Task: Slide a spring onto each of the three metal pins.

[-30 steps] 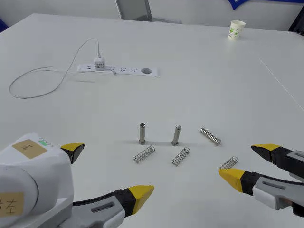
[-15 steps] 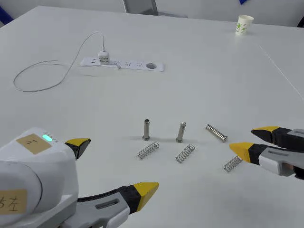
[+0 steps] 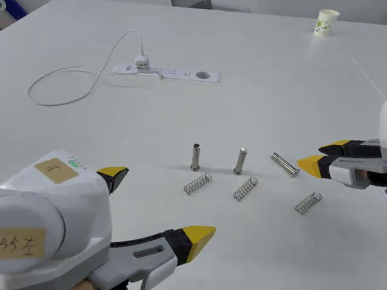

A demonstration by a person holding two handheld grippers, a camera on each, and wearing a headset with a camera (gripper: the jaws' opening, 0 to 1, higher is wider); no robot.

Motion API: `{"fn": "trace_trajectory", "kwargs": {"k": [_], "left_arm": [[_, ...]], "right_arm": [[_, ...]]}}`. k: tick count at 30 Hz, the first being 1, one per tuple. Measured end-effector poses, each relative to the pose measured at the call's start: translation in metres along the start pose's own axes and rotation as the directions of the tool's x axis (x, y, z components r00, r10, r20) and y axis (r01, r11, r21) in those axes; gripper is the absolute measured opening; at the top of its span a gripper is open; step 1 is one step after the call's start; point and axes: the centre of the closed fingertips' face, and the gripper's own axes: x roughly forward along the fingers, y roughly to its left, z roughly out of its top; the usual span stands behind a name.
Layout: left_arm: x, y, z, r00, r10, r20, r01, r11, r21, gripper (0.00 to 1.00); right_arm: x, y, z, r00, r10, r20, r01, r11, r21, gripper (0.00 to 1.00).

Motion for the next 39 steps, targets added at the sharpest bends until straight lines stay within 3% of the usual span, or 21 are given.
{"fn": "trace_trajectory", "kwargs": {"k": [14, 21, 27, 39], "left_arm": [[0.001, 0.0, 0.0, 1.0, -0.002, 0.009, 0.002, 1.0, -0.01, 0.89], [0.002, 0.0, -0.001, 1.0, 0.001, 0.007, -0.001, 1.0, -0.003, 0.89], [0.003, -0.001, -0.002, 1.0, -0.005, 0.0, 0.005, 1.0, -0.005, 0.88], [0.003, 0.0, -0.005, 0.9999, -0.01, -0.013, 0.01, 1.0, -0.008, 0.87]], "right_arm": [[0.045, -0.009, 0.0, 0.9963, 0.05, -0.07, -0.052, 0.998, -0.02, 0.27], [0.064, -0.014, -0.004, 0.9949, 0.043, -0.091, -0.048, 0.998, -0.046, 0.21], [0.076, -0.011, -0.013, 0.9895, 0.059, -0.132, -0.065, 0.997, -0.043, 0.19], [0.086, -0.008, -0.016, 0.9847, 0.086, -0.151, -0.09, 0.996, -0.019, 0.1]]}}
